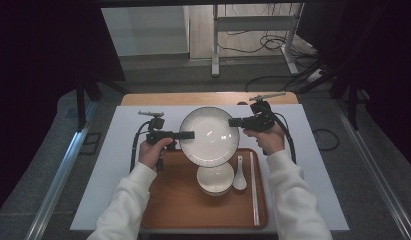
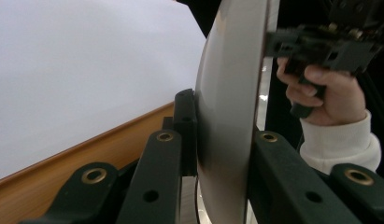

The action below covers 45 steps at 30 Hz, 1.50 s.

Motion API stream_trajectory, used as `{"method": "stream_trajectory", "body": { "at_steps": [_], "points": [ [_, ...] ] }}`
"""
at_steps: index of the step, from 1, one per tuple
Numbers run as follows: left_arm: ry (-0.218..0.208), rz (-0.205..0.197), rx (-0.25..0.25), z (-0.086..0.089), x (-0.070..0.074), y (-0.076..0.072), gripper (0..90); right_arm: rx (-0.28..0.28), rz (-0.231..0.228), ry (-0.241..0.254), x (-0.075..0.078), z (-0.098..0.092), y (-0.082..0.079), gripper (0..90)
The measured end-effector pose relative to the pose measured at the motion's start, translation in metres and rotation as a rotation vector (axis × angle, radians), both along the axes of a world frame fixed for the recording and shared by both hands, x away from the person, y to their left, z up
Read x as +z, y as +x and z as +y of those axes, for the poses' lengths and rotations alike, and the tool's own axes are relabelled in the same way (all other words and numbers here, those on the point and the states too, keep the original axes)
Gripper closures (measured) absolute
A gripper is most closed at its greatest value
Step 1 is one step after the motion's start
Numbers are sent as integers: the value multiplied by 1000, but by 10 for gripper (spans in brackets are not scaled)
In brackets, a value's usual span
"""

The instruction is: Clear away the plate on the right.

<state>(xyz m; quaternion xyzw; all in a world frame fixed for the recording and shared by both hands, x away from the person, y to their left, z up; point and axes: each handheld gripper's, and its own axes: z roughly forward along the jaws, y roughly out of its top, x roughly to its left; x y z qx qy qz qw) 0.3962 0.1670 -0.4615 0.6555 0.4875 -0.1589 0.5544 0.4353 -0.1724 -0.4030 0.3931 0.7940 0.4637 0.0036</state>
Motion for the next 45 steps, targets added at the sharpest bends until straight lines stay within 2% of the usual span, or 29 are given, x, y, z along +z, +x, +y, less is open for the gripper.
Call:
{"method": "stream_trajectory", "body": {
  "at_steps": [4, 7, 11, 13, 15, 20, 23, 26, 29, 32, 38, 45],
  "points": [
    [12, -2, 6, 4, 6, 1, 799, 6, 5, 8, -1, 2, 0, 866],
    [14, -2, 32, 7, 13, 2, 801, 11, 7, 16, -1, 3, 0, 850],
    [12, 1, 31, 15, 20, 4, 805, 6, 5, 53, 1, -1, 0, 703],
    [7, 5, 47, 19, 23, 3, 805, 2, -1, 74, 4, -5, -1, 635],
    [12, -4, 57, 26, 26, 2, 805, 6, -11, 102, 7, -11, -3, 614],
    [12, -10, 81, 50, 34, -4, 805, 2, -41, 133, 14, -30, -14, 580],
    [34, -10, 89, 65, 37, -11, 805, -13, -53, 124, 14, -45, -21, 550],
    [57, -6, 88, 78, 37, -19, 805, -63, -76, 71, 8, -64, -27, 492],
    [71, 2, 97, 90, 33, -26, 805, -104, -72, 43, -2, -84, -31, 443],
    [69, 12, 103, 99, 28, -32, 805, -133, -61, 28, -14, -102, -35, 434],
    [81, 12, 97, 107, 26, -40, 805, -179, -31, 31, -32, -128, -39, 428],
    [105, 36, 83, 117, 15, -48, 805, -212, -27, 29, -34, -143, -39, 422]
  ]
}}
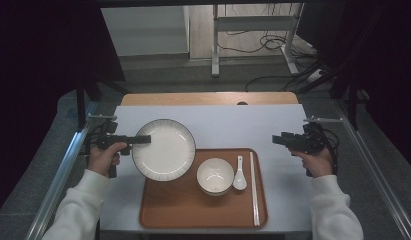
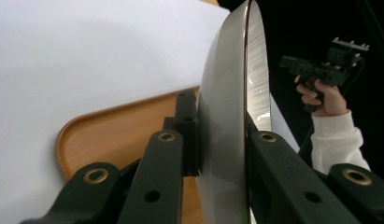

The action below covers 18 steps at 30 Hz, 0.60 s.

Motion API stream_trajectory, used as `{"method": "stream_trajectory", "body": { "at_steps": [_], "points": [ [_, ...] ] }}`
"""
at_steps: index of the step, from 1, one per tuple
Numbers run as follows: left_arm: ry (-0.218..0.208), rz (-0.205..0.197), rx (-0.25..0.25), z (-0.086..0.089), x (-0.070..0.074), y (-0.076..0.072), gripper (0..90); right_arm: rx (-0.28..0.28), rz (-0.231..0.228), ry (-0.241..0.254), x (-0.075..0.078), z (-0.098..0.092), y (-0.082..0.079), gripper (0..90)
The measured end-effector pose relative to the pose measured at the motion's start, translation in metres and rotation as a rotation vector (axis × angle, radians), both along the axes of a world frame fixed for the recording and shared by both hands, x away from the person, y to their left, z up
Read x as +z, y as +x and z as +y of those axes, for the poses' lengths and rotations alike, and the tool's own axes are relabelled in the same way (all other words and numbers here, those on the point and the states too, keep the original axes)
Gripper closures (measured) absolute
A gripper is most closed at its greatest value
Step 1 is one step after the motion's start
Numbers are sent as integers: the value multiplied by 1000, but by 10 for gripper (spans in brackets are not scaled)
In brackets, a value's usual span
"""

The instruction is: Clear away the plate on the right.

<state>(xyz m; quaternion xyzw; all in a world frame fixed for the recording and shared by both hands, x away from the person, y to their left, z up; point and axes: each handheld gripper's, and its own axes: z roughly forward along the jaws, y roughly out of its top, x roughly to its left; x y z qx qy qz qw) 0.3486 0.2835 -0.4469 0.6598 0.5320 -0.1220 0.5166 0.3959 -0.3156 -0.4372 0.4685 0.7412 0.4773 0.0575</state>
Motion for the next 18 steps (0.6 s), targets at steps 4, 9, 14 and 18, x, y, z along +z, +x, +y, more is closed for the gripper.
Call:
{"method": "stream_trajectory", "body": {
  "at_steps": [4, 9, 14, 18],
  "points": [
    [6, 14, 0, 5, -10, -5, 805, -7, 12, -2, -2, -5, -1, 420],
    [13, 30, -8, 8, -22, -11, 805, -17, 28, -10, -7, -10, -1, 418],
    [19, 43, -11, 11, -30, -16, 805, -32, 38, -16, -11, -15, -1, 411],
    [21, 53, -17, 11, -36, -19, 804, -41, 37, -11, -12, -18, -2, 408]
  ]
}}
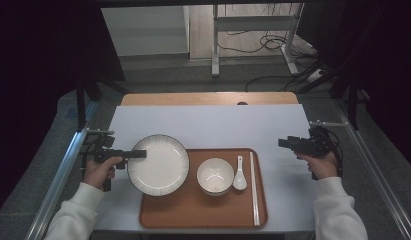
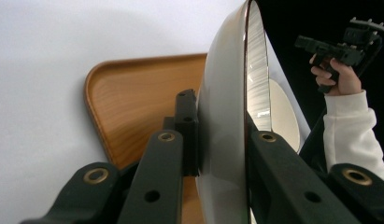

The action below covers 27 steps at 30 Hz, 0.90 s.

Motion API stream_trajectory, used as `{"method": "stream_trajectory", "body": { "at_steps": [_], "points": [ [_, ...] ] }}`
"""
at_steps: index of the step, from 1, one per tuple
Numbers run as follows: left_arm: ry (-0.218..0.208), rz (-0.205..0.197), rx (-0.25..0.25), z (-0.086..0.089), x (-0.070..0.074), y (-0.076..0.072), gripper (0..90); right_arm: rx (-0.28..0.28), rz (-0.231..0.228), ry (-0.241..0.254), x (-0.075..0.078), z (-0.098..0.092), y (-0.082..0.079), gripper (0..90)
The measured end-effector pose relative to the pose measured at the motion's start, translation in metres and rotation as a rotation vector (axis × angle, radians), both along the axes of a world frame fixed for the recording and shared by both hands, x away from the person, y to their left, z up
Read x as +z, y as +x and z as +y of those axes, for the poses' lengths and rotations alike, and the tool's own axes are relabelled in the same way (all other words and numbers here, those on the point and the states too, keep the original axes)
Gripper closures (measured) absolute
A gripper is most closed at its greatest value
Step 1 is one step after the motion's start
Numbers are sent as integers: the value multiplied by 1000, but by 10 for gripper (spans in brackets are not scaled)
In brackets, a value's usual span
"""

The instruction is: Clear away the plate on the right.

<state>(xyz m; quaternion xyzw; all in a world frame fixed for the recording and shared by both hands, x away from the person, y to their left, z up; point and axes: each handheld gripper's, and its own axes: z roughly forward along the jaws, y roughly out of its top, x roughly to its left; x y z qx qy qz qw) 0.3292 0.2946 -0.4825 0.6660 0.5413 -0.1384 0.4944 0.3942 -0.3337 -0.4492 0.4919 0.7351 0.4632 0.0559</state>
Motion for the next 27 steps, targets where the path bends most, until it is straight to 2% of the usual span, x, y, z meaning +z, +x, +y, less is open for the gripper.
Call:
{"method": "stream_trajectory", "body": {
  "at_steps": [9, 14, 18, 23, 27],
  "points": [
    [2, 31, -21, -4, -15, -6, 805, -1, -2, 13, 0, -4, 0, 405],
    [28, 62, -44, -8, -27, -10, 804, 8, -3, 16, -1, -2, 3, 405],
    [2, 79, -54, -9, -35, -10, 805, 10, -2, 15, -1, -1, 4, 405],
    [32, 96, -93, -17, -41, -9, 805, -1, -3, 20, 0, -4, 3, 405],
    [17, 105, -105, -19, -45, -6, 804, -5, -5, 22, 0, -5, 3, 406]
  ]
}}
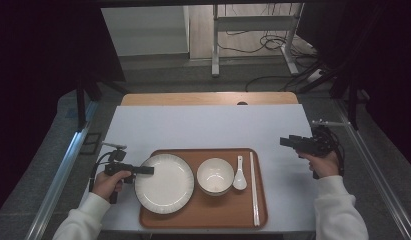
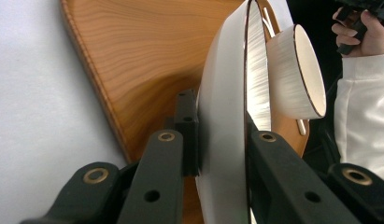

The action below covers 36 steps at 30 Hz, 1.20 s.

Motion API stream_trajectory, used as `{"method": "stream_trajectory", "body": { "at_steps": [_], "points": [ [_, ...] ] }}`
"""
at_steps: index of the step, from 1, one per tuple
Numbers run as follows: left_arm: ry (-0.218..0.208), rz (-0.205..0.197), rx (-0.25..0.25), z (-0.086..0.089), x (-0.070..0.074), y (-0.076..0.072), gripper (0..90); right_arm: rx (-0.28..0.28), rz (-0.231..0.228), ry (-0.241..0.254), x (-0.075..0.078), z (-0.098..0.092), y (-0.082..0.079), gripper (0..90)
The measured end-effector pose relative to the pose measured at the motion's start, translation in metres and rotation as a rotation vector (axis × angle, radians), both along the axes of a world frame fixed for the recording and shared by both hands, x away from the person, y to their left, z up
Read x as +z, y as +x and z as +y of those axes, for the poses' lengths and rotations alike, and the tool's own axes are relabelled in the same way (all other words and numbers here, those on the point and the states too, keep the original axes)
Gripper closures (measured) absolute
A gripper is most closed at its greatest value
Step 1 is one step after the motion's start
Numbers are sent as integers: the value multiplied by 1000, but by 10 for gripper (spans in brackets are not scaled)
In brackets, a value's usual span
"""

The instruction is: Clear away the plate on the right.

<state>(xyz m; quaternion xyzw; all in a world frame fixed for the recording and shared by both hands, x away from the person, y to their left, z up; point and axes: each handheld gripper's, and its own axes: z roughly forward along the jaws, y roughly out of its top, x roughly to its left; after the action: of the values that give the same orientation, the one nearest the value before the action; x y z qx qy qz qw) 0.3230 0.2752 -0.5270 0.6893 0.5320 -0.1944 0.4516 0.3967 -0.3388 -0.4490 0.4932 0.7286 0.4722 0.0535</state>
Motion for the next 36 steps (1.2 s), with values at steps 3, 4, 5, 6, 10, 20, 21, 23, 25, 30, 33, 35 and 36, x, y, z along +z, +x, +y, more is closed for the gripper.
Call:
{"method": "stream_trajectory", "body": {
  "at_steps": [3, 4, 5, 6, 10, 20, 21, 23, 25, 30, 33, 35, 36],
  "points": [
    [-13, 16, -13, -3, -3, 3, 804, 2, 2, -2, -1, 1, 1, 405],
    [-15, 21, -17, -4, -4, 3, 804, 3, 5, -2, -1, 1, 1, 405],
    [-17, 24, -20, -5, -5, 4, 804, 4, 5, -3, -1, 2, 1, 405],
    [-19, 27, -23, -5, -5, 5, 804, 5, 4, -4, -1, 2, 1, 405],
    [11, 23, -26, -6, -6, 5, 797, 10, 6, -7, -1, 3, 1, 405],
    [132, -26, 3, -13, -5, 2, 732, 15, 3, -8, -1, 5, 2, 405],
    [154, -36, 6, -15, -4, 1, 719, 17, 3, -8, -1, 6, 2, 405],
    [183, -49, 15, -18, -4, 0, 694, 17, 3, -9, -1, 6, 2, 404],
    [256, -67, 15, -23, -3, 0, 657, 17, 5, -8, -1, 6, 2, 403],
    [278, -100, 20, -30, 5, 0, 617, 22, 6, -9, -1, 6, 2, 403],
    [329, -115, 15, -35, 7, 1, 589, 22, 5, -6, -1, 6, 2, 403],
    [345, -114, 15, -37, 6, 1, 560, 19, 6, -7, -1, 5, 2, 403],
    [357, -115, 15, -38, 5, 1, 559, 18, 6, -6, -2, 5, 2, 403]
  ]
}}
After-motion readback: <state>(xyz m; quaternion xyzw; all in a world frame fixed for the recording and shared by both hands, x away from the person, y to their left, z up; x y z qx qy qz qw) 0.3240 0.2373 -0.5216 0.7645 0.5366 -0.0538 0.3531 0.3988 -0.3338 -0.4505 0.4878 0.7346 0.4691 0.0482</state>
